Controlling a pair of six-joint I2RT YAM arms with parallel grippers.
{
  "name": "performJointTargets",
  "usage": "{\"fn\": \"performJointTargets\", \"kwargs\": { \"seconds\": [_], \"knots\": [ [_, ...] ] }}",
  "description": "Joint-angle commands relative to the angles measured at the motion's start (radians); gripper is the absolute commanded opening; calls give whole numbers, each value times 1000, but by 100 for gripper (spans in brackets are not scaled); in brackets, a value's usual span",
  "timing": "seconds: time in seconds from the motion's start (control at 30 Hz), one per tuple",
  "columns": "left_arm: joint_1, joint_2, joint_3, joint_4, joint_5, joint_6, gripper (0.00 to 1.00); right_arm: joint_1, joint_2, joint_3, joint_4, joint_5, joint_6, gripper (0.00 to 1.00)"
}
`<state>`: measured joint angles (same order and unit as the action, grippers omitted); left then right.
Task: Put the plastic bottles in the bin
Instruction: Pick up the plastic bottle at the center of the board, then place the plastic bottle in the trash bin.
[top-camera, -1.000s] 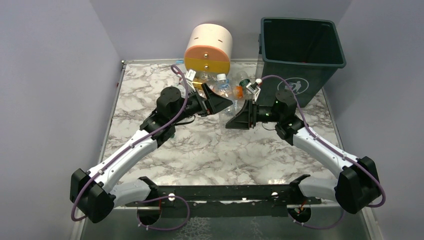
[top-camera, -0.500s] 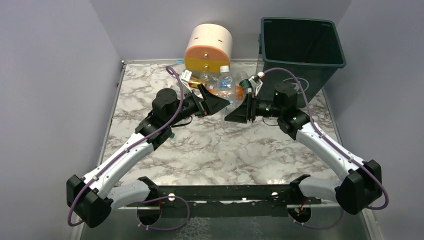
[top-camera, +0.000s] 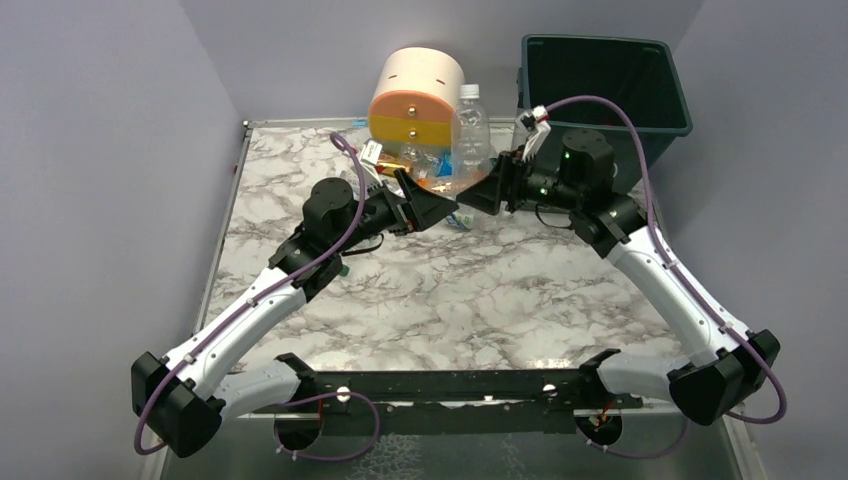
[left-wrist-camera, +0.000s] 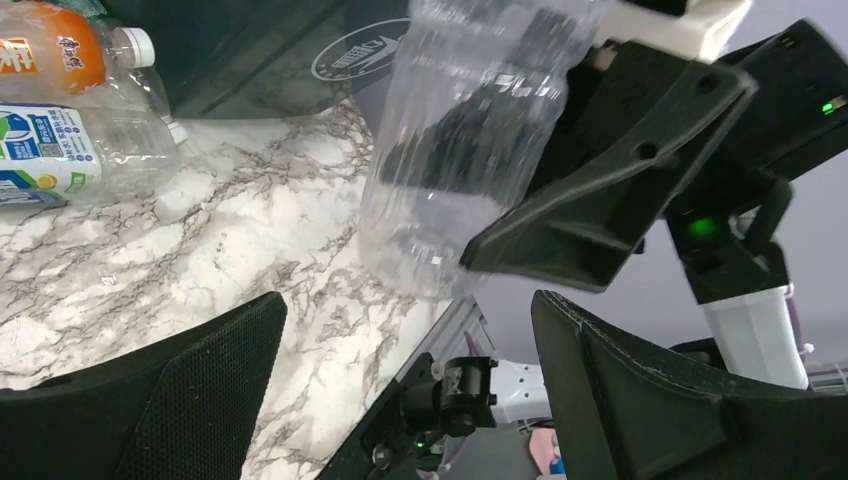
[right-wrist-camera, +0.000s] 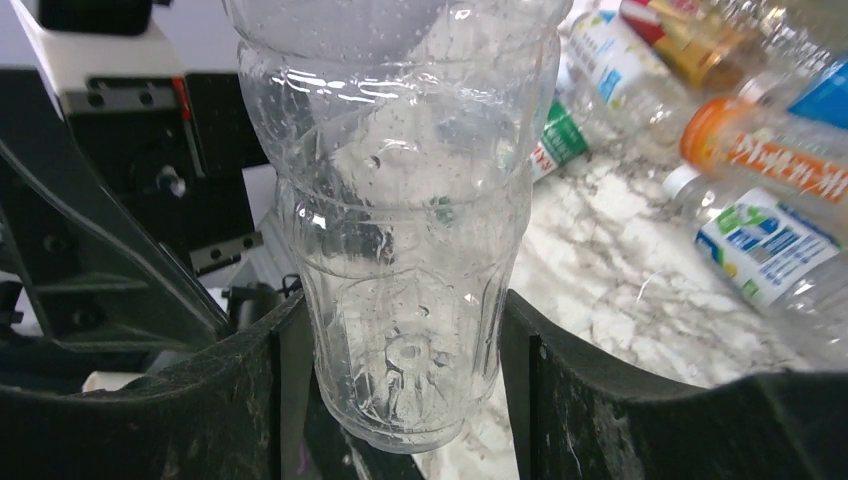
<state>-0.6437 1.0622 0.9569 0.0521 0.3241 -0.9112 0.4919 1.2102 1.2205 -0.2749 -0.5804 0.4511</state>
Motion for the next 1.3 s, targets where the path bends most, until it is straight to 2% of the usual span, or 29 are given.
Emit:
{"fn": "performJointTargets", "kwargs": {
  "seconds": [0.0,0.37,0.6,0.77,1.0,1.27],
  "knots": [
    [-1,-29,-10,-1,-14,15,99,7,49,130,-93,113,-95,44],
    [-1,-49,-12,-25,-15,22,99,-4,217,434,-163,219,-173,45],
    [-1,-56,-10,-35,-12,25,99,-82,352,678,-207,219,-179,45],
    [-1,-57,-7,-36,-7,23,99,-205,411,787,-196,172,-146,45],
    [1,-78,-20,-58,-5,28,99,-478,463,851,-154,53,-71,45],
    [1,-92,-44,-69,-12,25,99,-636,512,849,-107,7,-3,47]
  ]
}}
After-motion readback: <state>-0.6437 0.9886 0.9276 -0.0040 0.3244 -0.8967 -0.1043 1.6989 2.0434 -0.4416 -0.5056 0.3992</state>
